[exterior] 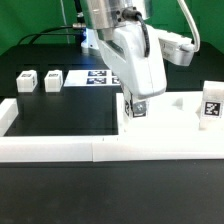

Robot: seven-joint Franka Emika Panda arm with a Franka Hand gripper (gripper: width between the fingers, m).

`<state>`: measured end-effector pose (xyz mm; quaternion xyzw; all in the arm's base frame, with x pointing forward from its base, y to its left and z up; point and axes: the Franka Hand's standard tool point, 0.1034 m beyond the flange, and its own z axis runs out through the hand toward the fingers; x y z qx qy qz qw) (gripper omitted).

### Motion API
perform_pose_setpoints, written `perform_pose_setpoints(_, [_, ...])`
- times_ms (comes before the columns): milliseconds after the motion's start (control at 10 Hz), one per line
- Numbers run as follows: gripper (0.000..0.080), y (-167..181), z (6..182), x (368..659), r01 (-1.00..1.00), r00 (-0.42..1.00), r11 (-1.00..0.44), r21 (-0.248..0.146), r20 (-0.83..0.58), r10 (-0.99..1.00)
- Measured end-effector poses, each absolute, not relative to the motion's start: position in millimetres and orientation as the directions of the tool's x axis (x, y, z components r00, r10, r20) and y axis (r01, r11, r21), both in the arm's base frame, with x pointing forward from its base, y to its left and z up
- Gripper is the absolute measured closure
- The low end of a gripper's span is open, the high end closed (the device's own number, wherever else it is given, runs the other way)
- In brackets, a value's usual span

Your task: Assemble square table

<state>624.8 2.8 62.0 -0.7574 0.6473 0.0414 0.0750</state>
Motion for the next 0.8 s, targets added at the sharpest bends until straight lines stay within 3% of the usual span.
perform_pose_setpoints(300, [0.0506,2.5,61.4,623.8,-0.997,-0.063,0.068,-0.023,-0.175,-0.983])
perform_pose_setpoints(500, [0.0505,0.5,60.6,622.2,-0.933,-0.358,0.358,0.034,-0.194,-0.913])
perform_pose_setpoints(600, [0.0503,0.8,60.8,622.2,-0.883,-0.465,0.468,0.039,-0.211,-0.86])
perform_pose_setpoints(800, [0.0499,1.5,61.3,622.2,-0.872,-0.485,0.488,0.039,-0.206,-0.85])
